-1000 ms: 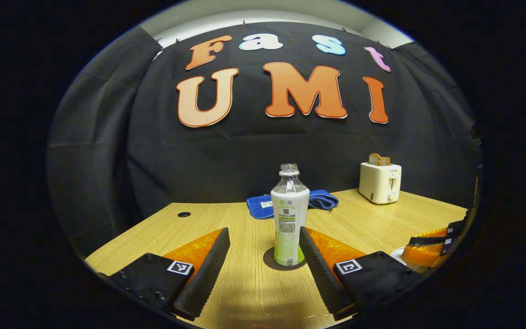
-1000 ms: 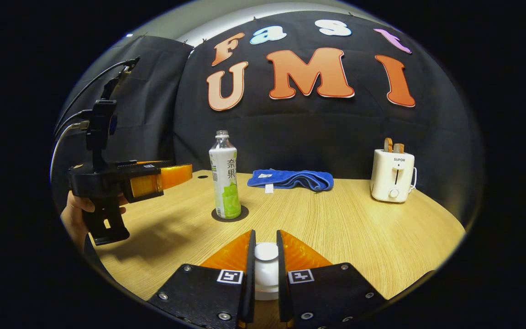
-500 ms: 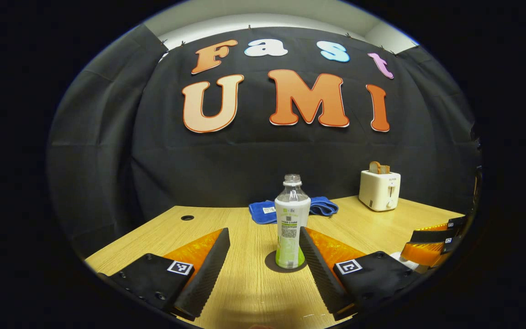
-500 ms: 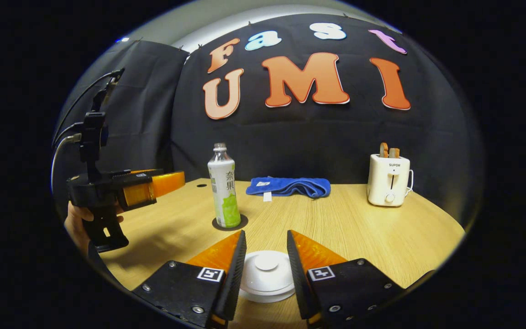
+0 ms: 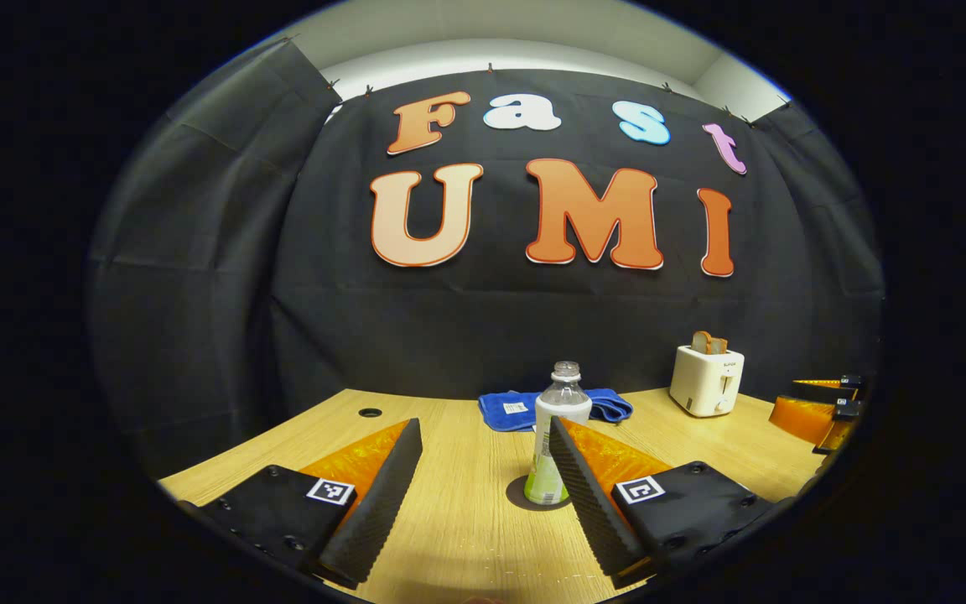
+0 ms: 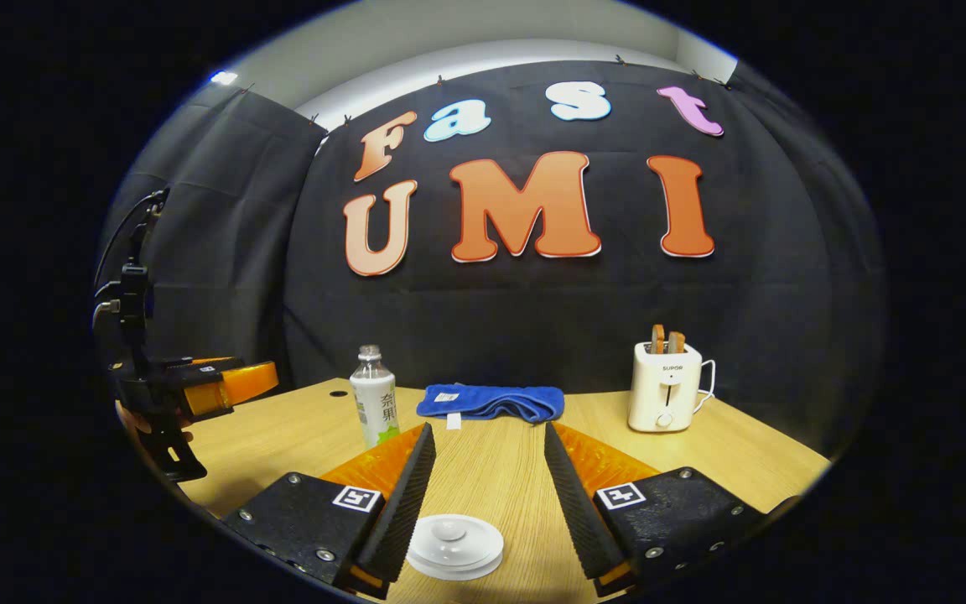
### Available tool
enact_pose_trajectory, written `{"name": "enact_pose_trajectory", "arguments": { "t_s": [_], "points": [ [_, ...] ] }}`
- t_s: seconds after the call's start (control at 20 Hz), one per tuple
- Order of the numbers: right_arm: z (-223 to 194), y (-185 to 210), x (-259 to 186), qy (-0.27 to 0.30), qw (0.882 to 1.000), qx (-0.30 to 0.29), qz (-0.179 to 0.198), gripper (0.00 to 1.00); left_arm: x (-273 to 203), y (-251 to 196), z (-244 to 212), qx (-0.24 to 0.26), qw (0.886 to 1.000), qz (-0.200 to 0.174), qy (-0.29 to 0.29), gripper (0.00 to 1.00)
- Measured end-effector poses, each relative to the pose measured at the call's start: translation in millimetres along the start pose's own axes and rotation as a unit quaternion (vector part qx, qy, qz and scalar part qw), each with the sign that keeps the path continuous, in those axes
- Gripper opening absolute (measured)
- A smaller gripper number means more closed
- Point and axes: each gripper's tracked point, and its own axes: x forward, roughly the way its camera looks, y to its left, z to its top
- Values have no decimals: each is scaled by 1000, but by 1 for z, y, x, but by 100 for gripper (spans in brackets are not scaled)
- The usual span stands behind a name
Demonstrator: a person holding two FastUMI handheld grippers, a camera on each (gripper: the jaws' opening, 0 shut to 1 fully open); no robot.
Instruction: Open the teacup lid with one hand, grasp the water bottle and pour water into the teacup with the other hand; after pouring, place the water bottle on the coaster and then close the teacup lid.
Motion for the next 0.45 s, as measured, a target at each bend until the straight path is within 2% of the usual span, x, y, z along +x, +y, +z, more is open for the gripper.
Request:
{"name": "enact_pose_trajectory", "arguments": {
  "t_s": [0.25, 0.3, 0.35, 0.4, 0.45],
  "points": [
    [21, -10, -1, -24, 999, 9, -21, 79, -15, 18, 8, 8, 1000, 19, -9, 97],
    [23, -11, -2, -26, 999, 6, -26, 74, -19, 19, 12, 8, 1000, 20, -14, 97],
    [27, -12, -3, -31, 999, -1, -31, 74, -22, 20, 16, 10, 1000, 22, -19, 97],
    [33, -14, -5, -38, 999, -10, -35, 79, -25, 23, 21, 14, 999, 24, -24, 97],
    [41, -16, -7, -45, 998, -19, -40, 79, -28, 26, 25, 19, 999, 28, -29, 97]
  ]
}}
